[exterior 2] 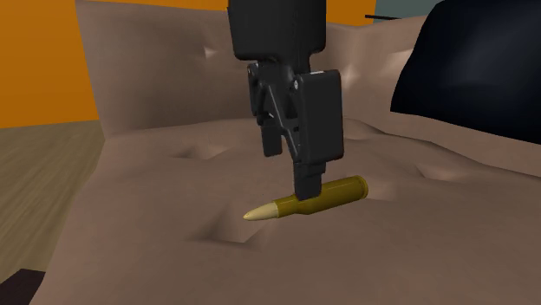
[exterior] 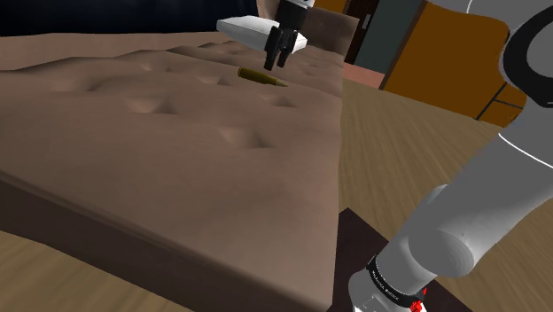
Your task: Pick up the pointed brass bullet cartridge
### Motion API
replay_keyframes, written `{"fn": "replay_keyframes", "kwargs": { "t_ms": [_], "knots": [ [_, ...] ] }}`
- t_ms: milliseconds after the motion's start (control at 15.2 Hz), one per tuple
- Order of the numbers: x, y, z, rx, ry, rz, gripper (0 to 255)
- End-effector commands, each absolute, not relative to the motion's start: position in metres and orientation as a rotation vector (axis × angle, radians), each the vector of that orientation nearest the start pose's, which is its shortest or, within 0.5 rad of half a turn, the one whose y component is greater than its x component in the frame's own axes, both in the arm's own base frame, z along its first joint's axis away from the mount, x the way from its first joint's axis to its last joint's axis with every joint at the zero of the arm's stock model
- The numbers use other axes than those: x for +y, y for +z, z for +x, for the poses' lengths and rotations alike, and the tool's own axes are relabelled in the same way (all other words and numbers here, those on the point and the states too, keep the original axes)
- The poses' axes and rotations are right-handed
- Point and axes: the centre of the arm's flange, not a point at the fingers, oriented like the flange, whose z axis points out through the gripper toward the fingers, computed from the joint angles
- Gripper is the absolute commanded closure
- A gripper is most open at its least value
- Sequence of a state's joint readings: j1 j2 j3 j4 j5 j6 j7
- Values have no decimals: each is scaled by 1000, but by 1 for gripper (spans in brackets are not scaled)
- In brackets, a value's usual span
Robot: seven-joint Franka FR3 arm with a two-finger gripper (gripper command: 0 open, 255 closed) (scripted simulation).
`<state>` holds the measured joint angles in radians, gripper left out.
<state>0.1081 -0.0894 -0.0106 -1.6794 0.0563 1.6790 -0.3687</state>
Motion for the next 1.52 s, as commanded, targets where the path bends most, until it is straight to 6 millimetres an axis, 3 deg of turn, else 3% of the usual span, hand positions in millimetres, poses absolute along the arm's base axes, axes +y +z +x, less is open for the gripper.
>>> {"fn": "replay_keyframes", "kwargs": {
  "t_ms": [0, 594, 660, 1254, 1452],
  "knots": [
    [66, 628, 556, -778, -125, -2992, 0],
    [66, 588, 556, -778, -125, -2992, 0],
    [66, 587, 555, -778, -125, -2992, 255],
    [66, 588, 556, -778, -125, -2992, 255],
    [66, 603, 556, -778, -125, -2992, 255]
  ]
}}
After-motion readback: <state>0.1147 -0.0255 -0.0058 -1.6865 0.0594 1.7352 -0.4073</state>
